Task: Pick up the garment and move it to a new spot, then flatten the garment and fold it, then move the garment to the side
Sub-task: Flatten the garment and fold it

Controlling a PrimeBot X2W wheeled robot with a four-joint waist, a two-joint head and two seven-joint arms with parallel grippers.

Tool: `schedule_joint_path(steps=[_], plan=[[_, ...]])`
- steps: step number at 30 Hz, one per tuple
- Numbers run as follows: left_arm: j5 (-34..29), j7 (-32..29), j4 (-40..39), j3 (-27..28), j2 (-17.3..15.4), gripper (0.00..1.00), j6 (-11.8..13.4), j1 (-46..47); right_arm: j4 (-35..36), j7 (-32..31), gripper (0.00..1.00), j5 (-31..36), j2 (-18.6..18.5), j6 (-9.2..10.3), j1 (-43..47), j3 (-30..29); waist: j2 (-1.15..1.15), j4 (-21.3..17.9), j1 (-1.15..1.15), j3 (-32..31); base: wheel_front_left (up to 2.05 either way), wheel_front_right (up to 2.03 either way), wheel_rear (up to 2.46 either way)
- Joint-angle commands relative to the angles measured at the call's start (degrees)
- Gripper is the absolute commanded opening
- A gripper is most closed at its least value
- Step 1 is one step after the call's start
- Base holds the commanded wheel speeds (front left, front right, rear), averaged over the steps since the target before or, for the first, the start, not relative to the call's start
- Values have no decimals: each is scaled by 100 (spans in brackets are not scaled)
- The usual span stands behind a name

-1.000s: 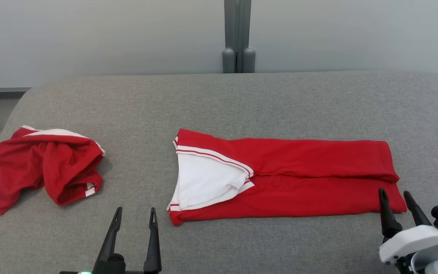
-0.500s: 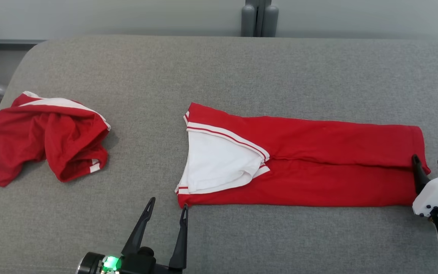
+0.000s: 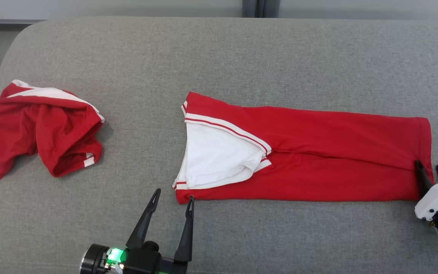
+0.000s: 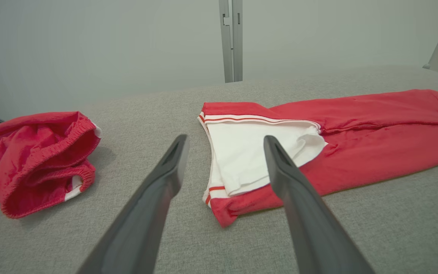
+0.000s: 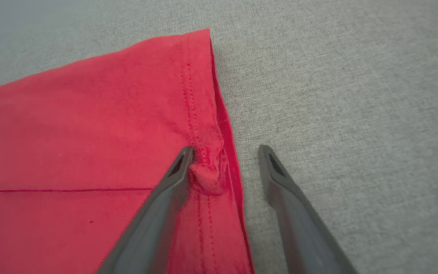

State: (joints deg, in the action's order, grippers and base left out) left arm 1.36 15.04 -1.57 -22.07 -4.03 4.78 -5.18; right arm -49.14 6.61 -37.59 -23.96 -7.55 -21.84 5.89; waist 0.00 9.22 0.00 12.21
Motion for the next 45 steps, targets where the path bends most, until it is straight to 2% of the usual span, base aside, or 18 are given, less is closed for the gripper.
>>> schedule_joint_path(steps=[1, 3, 5, 6, 7, 12, 17, 23, 28, 37, 41, 45], plan=[[-59, 18, -18, 39, -15, 100, 4, 107, -41, -127, 52, -115, 75, 13, 201, 102, 0, -34, 0, 14, 0, 0, 0], [-48, 18, -25, 50, -21, 100, 4, 117, -5, -254, 45, -258, 88, 13, 251, 234, 0, -57, 0, 25, 0, 0, 0], [-52, 18, -27, 54, -24, 100, 1, 129, 33, -338, 24, -376, 57, 13, 280, 343, 0, -74, 0, 33, 0, 0, 0], [-57, 18, -27, 53, -24, 100, -3, 135, 50, -394, 3, -422, 40, 14, 282, 402, 0, -78, 0, 39, 0, 0, 0], [-61, 18, -30, 54, -25, 100, -7, 144, 74, -438, 0, -493, 18, 14, 274, 462, 0, -83, 0, 48, 0, 0, 0], [-89, 18, -15, 56, -32, 100, -6, 173, 159, -310, 0, -519, -292, 19, 60, 671, 0, -118, 0, 59, 0, 0, 0], [-85, 17, -83, 85, -47, 100, 6, 234, 183, -99, 0, -53, -910, 17, -302, 1012, 0, -265, 0, 110, 0, 0, 0], [-138, 18, -126, 82, -124, 100, -19, 314, 184, -146, 0, 388, -1668, 14, -875, 1211, 0, -469, 0, 246, 0, 0, 0], [-141, 17, -122, 83, -158, 100, 14, 364, 514, -231, 0, 510, -2039, 13, -1241, 1309, 0, -572, 0, 261, 0, 0, 0], [-124, 18, -63, 30, -151, 100, 38, 353, 2021, -981, 0, 411, -1881, 13, -1022, 1317, 0, -682, 0, 58, 0, 0, 0], [-88, 18, -57, 21, -137, 100, 69, 327, 2777, -1306, 0, 567, -1648, 12, -696, 1068, 0, -609, 0, -41, 0, 0, 0], [-66, 17, -47, -10, -123, 100, 62, 295, 3572, -1651, 0, 840, -1230, 12, -295, 837, 0, -483, 0, -108, 0, 0, 0]])
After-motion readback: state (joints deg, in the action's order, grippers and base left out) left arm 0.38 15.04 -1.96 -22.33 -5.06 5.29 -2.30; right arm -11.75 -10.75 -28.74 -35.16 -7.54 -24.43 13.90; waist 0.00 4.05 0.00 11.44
